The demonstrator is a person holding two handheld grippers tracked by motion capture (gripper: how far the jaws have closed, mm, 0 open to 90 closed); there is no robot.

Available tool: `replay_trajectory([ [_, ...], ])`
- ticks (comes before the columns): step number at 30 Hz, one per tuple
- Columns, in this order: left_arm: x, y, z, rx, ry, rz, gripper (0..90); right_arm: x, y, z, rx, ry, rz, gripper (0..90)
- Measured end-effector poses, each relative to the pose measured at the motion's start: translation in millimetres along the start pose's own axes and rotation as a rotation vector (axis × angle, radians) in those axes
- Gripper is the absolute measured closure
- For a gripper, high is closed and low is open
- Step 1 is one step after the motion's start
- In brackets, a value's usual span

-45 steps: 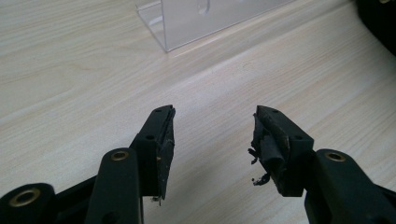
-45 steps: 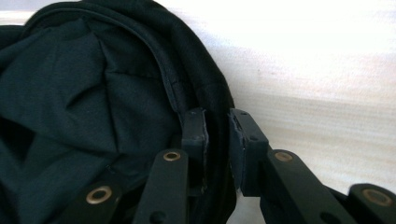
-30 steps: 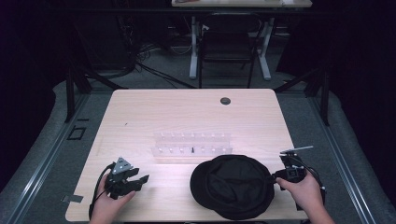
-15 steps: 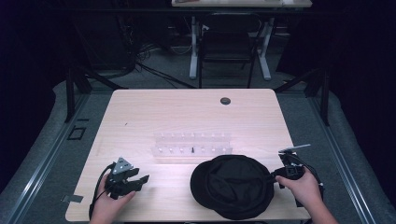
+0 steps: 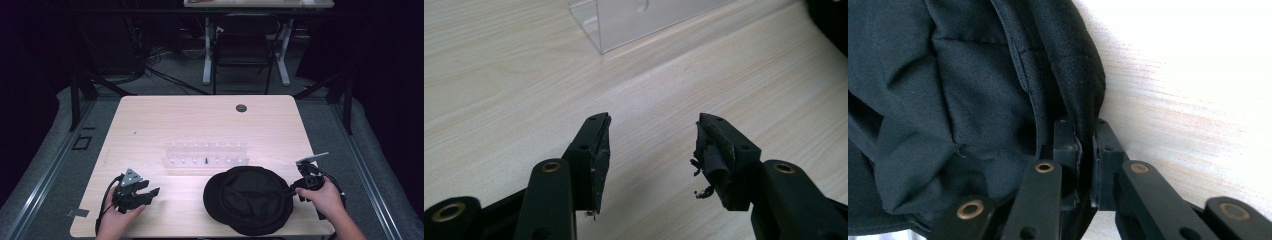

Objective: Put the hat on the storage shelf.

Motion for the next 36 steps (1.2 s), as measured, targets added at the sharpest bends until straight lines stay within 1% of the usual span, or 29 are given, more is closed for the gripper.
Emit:
replay_trajectory([
  [1, 0.0, -0.3, -0.1, 0.001, -0.001, 0.002, 48.1, -0.1, -0.1, -0.3, 0.003, -0.003, 0.003, 84.9],
  [2, -0.1, -0.2, 0.0, 0.000, 0.000, -0.001, 48.2, 0.1, -0.8, 0.6, 0.010, 0.014, 0.016, 85.2],
  [3, -0.2, -0.3, -0.2, 0.000, -0.003, -0.001, 48.2, 0.0, -1.0, 0.5, 0.017, 0.015, 0.022, 85.4],
  [4, -0.3, -0.2, -0.1, 0.000, -0.003, -0.003, 48.2, -0.4, -0.4, -0.5, 0.016, -0.004, 0.015, 85.5],
  [5, -0.2, -0.4, -0.1, 0.000, -0.003, 0.000, 48.2, -0.6, -0.8, -0.5, 0.020, -0.004, 0.026, 85.6],
  [7, -0.3, -0.4, -0.1, 0.000, -0.004, -0.004, 48.1, -1.5, 1.0, -2.0, 0.025, -0.021, 0.025, 86.0],
  [8, 0.0, -0.6, 0.8, 0.019, 0.009, -0.006, 48.1, -1.3, 0.4, -1.6, 0.027, -0.012, 0.035, 86.0],
  [9, 0.0, -0.6, 0.5, 0.007, 0.007, -0.007, 48.2, -1.3, 0.6, -2.2, 0.034, -0.016, 0.036, 86.1],
  [10, -0.3, -0.8, -0.3, -0.002, -0.004, -0.006, 48.2, -1.2, 1.0, -3.1, 0.046, -0.023, 0.033, 86.0],
  [11, -0.3, -0.8, -0.2, -0.002, -0.003, -0.007, 48.1, -0.6, 0.1, -3.2, 0.064, -0.013, 0.046, 85.8],
  [12, -0.3, -1.0, -0.3, -0.001, -0.003, -0.008, 48.2, -0.5, 0.1, -2.4, 0.070, 0.002, 0.062, 85.5],
  [13, -0.4, -1.4, -0.4, -0.003, -0.004, -0.006, 48.1, -0.6, 0.6, -3.2, 0.075, -0.004, 0.067, 85.6],
  [14, -0.4, -1.4, -0.3, -0.002, -0.004, -0.007, 48.1, -1.8, 2.7, -5.8, 0.080, -0.039, 0.048, 85.9],
  [16, -0.4, -1.3, -0.1, -0.002, -0.003, -0.012, 48.1, -1.9, 1.9, -5.5, 0.104, -0.031, 0.077, 86.6],
  [17, -0.4, -1.3, 0.0, -0.002, -0.003, -0.012, 48.1, -2.2, 1.8, -5.9, 0.106, -0.027, 0.087, 86.9],
  [18, -0.5, -1.3, 0.1, -0.001, -0.002, -0.013, 48.1, -2.5, 2.8, -7.6, 0.127, -0.037, 0.078, 87.2],
  [21, -0.5, -1.2, 0.2, -0.002, -0.003, -0.014, 48.0, -2.6, 1.9, -9.1, 0.155, -0.028, 0.097, 87.5],
  [22, -0.5, -1.2, 0.3, -0.002, -0.002, -0.014, 48.0, -2.9, 2.2, -10.5, 0.171, -0.028, 0.095, 87.6],
  [23, -0.5, -1.1, 0.4, -0.002, -0.001, -0.015, 48.0, -3.4, 1.9, -12.8, 0.179, -0.038, 0.107, 87.6],
  [25, -0.5, -0.8, 0.3, -0.003, -0.003, -0.016, 48.0, -3.3, 1.1, -15.1, 0.199, -0.030, 0.111, 87.6],
  [26, -0.6, -0.7, 0.3, -0.003, -0.003, -0.016, 48.0, -3.2, 0.6, -16.0, 0.196, -0.027, 0.118, 87.7],
  [27, -0.6, -0.6, 0.3, -0.003, -0.004, -0.015, 48.0, -3.6, 0.3, -17.7, 0.205, -0.028, 0.112, 87.6],
  [30, -0.5, -0.9, 0.4, -0.003, -0.004, -0.010, 47.9, -3.0, -2.5, -20.0, 0.208, -0.014, 0.130, 87.6],
  [33, -0.6, -0.6, 0.4, -0.003, -0.004, -0.014, 47.9, -2.2, -5.8, -24.8, 0.211, -0.025, 0.120, 87.5],
  [35, -0.6, -0.9, 0.5, -0.003, -0.001, -0.015, 47.9, -1.1, -9.0, -28.5, 0.210, -0.018, 0.126, 87.5],
  [36, -0.7, -1.0, 0.5, -0.002, -0.001, -0.016, 47.9, 0.1, -10.9, -30.0, 0.219, 0.000, 0.119, 87.5],
])
Point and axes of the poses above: each handheld gripper's, and its own axes: z roughly forward along the jaws, x roughly out of its top, y roughly to its right, the point moved 6 cm from there along z, roughly forward along the jaws, and after that the axes turned 1 degree about -z, right-handed, at the moved point
